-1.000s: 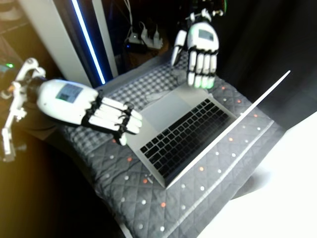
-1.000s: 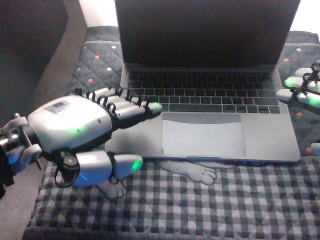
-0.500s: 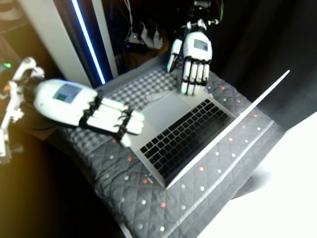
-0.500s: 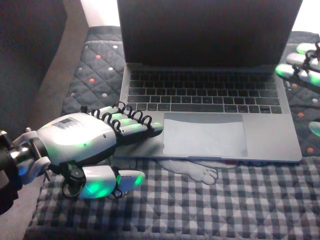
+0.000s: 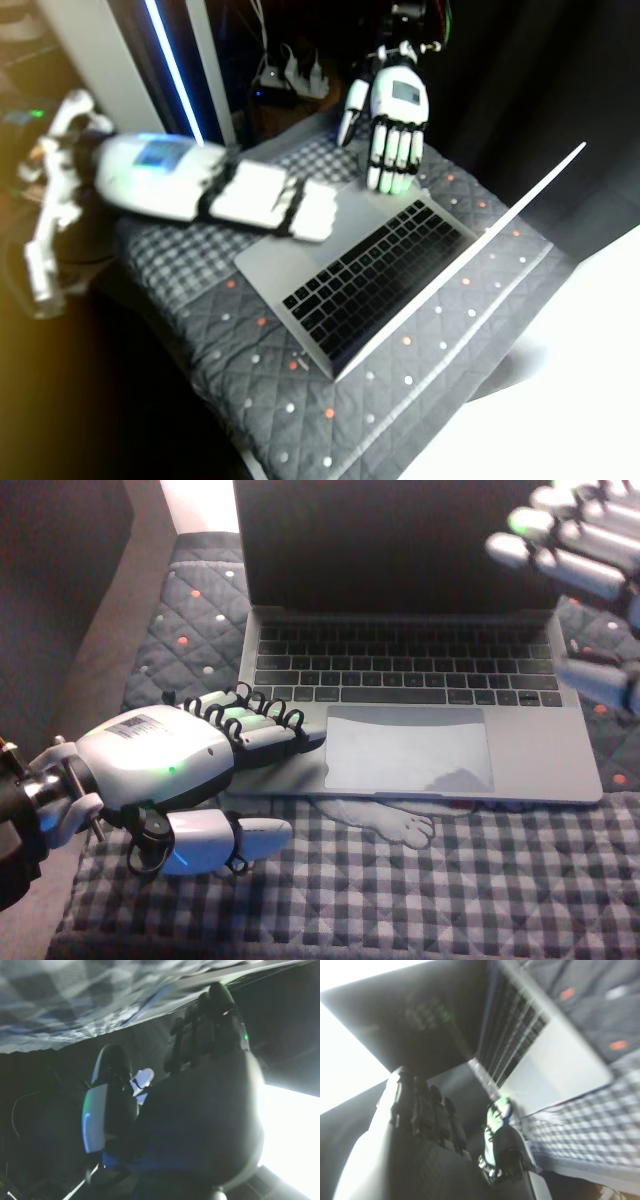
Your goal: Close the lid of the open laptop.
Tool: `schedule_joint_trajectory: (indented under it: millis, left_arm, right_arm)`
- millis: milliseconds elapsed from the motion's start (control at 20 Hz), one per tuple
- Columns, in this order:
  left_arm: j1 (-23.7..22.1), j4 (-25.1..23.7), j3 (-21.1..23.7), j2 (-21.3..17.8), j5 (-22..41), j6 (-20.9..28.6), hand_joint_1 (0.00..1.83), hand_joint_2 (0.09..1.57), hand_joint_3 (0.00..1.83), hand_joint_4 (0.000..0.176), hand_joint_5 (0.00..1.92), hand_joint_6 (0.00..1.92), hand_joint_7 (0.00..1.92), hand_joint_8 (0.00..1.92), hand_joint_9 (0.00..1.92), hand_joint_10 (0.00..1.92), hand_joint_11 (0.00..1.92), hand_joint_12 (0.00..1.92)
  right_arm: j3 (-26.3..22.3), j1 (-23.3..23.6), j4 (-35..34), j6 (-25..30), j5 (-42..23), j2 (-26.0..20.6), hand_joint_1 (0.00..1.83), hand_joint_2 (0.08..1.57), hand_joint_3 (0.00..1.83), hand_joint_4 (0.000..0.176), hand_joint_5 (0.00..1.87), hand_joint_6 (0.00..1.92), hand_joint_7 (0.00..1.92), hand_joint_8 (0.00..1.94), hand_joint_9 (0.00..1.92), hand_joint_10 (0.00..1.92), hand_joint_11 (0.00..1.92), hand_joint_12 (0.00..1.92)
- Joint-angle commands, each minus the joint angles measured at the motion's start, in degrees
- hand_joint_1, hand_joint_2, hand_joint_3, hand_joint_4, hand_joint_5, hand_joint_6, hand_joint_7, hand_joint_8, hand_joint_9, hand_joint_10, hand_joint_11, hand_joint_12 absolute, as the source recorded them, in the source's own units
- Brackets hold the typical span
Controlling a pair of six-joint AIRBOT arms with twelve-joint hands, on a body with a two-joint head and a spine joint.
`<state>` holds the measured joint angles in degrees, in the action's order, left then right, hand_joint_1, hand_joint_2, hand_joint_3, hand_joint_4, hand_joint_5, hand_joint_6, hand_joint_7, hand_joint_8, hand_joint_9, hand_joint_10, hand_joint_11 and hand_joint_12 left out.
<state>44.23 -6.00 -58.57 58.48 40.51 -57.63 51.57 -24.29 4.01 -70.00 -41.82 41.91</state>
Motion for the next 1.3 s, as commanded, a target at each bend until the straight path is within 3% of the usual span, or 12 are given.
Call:
schedule_joint_trajectory:
  millis: [0, 100, 300, 400, 500, 550, 600, 750, 1100, 1150, 1200, 1250]
  left_arm:
    - [0.11, 0.26, -0.05, 0.61, 2.98, 0.39, 0.21, 1.36, 0.00, 0.000, 0.17, 0.01, 0.18, 0.00, 0.16, 0.07, 0.00, 0.68]
    - [0.28, 0.26, -0.14, 0.83, 2.97, 0.39, 0.19, 1.36, 0.00, 0.000, 0.17, 0.00, 0.19, 0.00, 0.17, 0.07, 0.00, 0.70]
    - [0.29, 0.25, -0.37, 1.17, 2.60, 0.42, 0.22, 1.35, 0.00, 0.005, 0.19, 0.01, 0.17, 0.00, 0.15, 0.07, 0.00, 0.77]
    - [0.29, 0.24, -0.43, 1.27, 2.53, 0.44, 0.23, 1.35, 0.00, 0.000, 0.22, 0.01, 0.20, 0.01, 0.16, 0.08, 0.00, 0.85]
    - [0.29, 0.22, -0.56, 1.41, 2.18, 0.44, 0.22, 1.35, 0.00, 0.008, 0.20, 0.00, 0.18, 0.00, 0.15, 0.07, 0.00, 0.81]
    - [0.29, 0.22, -0.72, 1.60, 2.08, 0.46, 0.23, 1.35, 0.00, 0.006, 0.20, 0.01, 0.18, 0.00, 0.15, 0.07, 0.00, 0.79]
    - [0.28, 0.14, -0.81, 1.79, 2.04, 0.52, 0.25, 1.35, 0.00, 0.008, 0.21, 0.01, 0.18, 0.00, 0.15, 0.07, 0.00, 0.78]
    - [0.30, -0.10, -0.86, 2.03, 1.92, 0.78, 0.24, 1.35, 0.00, 0.010, 0.20, 0.01, 0.16, 0.00, 0.13, 0.05, 0.00, 0.72]
    - [0.27, -1.24, -1.44, 3.25, 1.31, 1.95, 0.35, 1.35, 0.00, 0.000, 0.22, 0.01, 0.17, 0.00, 0.15, 0.05, 0.00, 0.60]
    - [0.27, -1.29, -1.49, 3.35, 1.31, 2.04, 0.37, 1.35, 0.00, 0.000, 0.23, 0.01, 0.18, 0.00, 0.16, 0.05, 0.00, 0.65]
    - [0.27, -1.29, -1.50, 3.36, 1.31, 2.08, 0.32, 1.36, 0.00, 0.000, 0.22, 0.00, 0.17, 0.00, 0.16, 0.04, 0.00, 0.65]
    - [0.27, -1.35, -1.53, 3.42, 1.26, 2.15, 0.32, 1.36, 0.00, 0.000, 0.22, 0.00, 0.17, 0.00, 0.16, 0.04, 0.00, 0.65]
  right_arm:
    - [0.85, 2.04, -0.10, -0.51, -3.64, 0.25, 0.16, 1.44, 0.01, 0.025, 0.00, 0.00, 0.01, 0.00, 0.03, 0.09, 0.00, 0.37]
    - [2.05, 4.81, 0.01, -1.26, -2.12, 1.65, 0.23, 1.45, 0.00, 0.021, 0.00, 0.00, 0.00, 0.00, 0.00, 0.17, 0.00, 0.96]
    - [2.89, 9.11, -0.76, -3.44, -0.98, 2.97, 0.24, 1.45, 0.00, 0.075, 0.00, 0.00, 0.00, 0.00, 0.00, 0.00, 0.00, 1.73]
    - [2.89, 10.63, -1.21, -5.46, -0.52, 3.57, 0.21, 1.46, 0.00, 0.021, 0.00, 0.00, 0.00, 0.00, 0.02, 0.02, 0.00, 1.72]
    - [3.05, 11.90, -2.64, -8.09, -0.03, 4.18, 0.23, 1.46, 0.00, 0.024, 0.00, 0.00, 0.00, 0.00, 0.01, 0.14, 0.00, 1.48]
    - [3.19, 12.37, -3.64, -9.64, 0.51, 4.45, 0.22, 1.45, 0.00, 0.060, 0.00, 0.00, 0.00, 0.00, 0.00, 0.19, 0.00, 1.51]
    - [3.22, 13.25, -4.85, -11.79, 1.63, 4.69, 0.23, 1.45, 0.00, 0.061, 0.00, 0.00, 0.00, 0.00, 0.00, 0.21, 0.00, 1.58]
    - [3.73, 18.63, -7.28, -18.97, 6.97, 6.38, 0.40, 1.44, 0.00, 0.025, 0.00, 0.00, 0.00, 0.00, 0.00, 0.06, 0.00, 1.72]
    - [7.67, 22.77, -13.69, -21.34, 10.32, 8.15, 0.36, 1.44, 0.00, 0.020, 0.00, 0.00, 0.00, 0.00, 0.00, 0.00, 0.00, 1.73]
    - [9.22, 23.11, -15.46, -21.38, 11.73, 9.05, 0.40, 1.43, 0.00, 0.000, 0.00, 0.00, 0.00, 0.00, 0.00, 0.00, 0.00, 0.77]
    - [9.59, 23.17, -15.70, -21.39, 12.08, 9.29, 0.43, 1.43, 0.00, 0.000, 0.00, 0.00, 0.00, 0.00, 0.00, 0.00, 0.00, 0.29]
    - [10.20, 23.28, -16.22, -21.41, 12.60, 9.64, 0.43, 1.43, 0.00, 0.000, 0.00, 0.00, 0.00, 0.00, 0.00, 0.00, 0.00, 0.29]
